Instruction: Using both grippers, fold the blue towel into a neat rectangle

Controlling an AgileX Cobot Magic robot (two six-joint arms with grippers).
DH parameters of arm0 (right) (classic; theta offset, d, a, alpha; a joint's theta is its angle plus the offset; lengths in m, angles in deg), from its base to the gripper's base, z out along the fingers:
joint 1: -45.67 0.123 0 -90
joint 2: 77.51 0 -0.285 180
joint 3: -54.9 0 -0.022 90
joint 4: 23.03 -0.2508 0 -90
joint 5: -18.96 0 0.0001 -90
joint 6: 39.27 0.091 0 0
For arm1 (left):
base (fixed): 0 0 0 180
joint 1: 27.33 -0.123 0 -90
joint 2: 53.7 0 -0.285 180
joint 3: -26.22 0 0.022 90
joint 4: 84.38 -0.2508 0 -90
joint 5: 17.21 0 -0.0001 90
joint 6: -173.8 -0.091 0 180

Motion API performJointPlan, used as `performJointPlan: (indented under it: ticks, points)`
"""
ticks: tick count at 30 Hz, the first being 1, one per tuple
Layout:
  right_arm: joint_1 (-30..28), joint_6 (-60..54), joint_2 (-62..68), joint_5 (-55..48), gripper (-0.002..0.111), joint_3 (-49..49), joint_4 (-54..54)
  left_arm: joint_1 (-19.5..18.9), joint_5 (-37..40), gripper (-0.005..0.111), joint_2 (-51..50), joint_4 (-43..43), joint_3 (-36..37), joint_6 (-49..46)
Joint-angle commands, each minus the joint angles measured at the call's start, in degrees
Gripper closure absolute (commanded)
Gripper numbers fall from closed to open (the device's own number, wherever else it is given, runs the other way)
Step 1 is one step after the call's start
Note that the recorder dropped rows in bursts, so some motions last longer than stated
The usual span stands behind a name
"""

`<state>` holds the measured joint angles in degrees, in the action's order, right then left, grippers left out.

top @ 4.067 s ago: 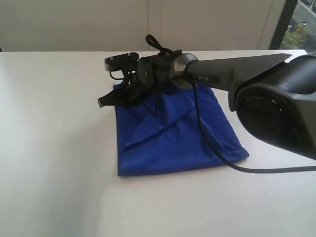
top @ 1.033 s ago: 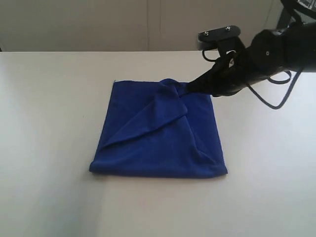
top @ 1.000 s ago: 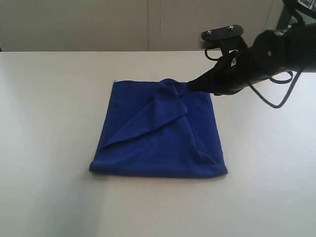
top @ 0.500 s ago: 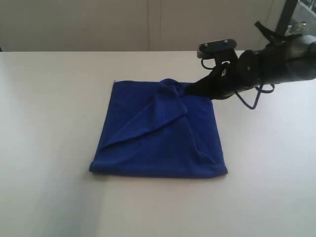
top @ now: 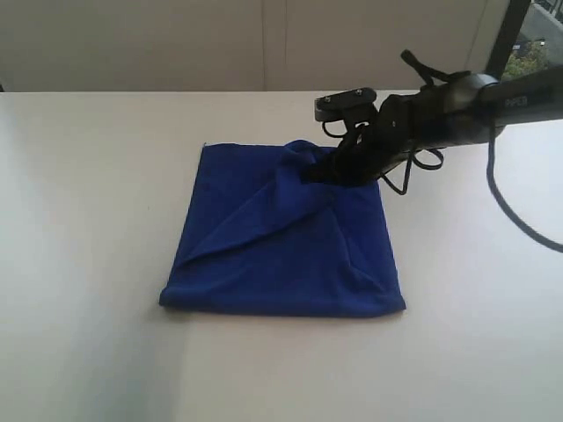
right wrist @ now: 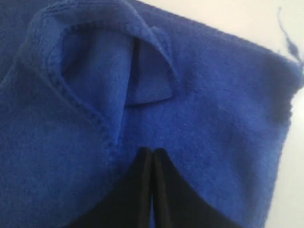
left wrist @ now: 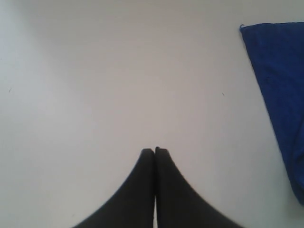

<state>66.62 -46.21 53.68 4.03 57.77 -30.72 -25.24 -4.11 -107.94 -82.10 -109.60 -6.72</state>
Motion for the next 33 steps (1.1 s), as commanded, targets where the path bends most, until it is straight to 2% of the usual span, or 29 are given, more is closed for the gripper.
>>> performJointPlan:
  ticks: [1,7,15,22,33]
  points:
    - [1.30,-5.77,0.44,-2.11,0.108,0.82,-4.41,-0.06,0.19,0.107,0.44,0.69,0.44,0.51]
    - [1.40,-9.97,-0.91,-8.60,0.108,2.75,-7.98,-0.06,0.19,0.107,0.44,0.69,0.44,0.51]
    - [1.40,-26.47,-1.80,-13.72,0.108,2.75,-24.42,-0.06,0.19,0.107,0.44,0.69,0.44,0.51]
    - [2.43,-34.56,-1.92,-18.38,0.108,2.75,-32.15,-0.06,0.19,0.107,0.44,0.69,0.44,0.51]
    - [3.92,-36.47,-0.40,-17.62,0.108,2.64,-32.31,-0.06,0.19,0.107,0.44,0.69,0.44,0.51]
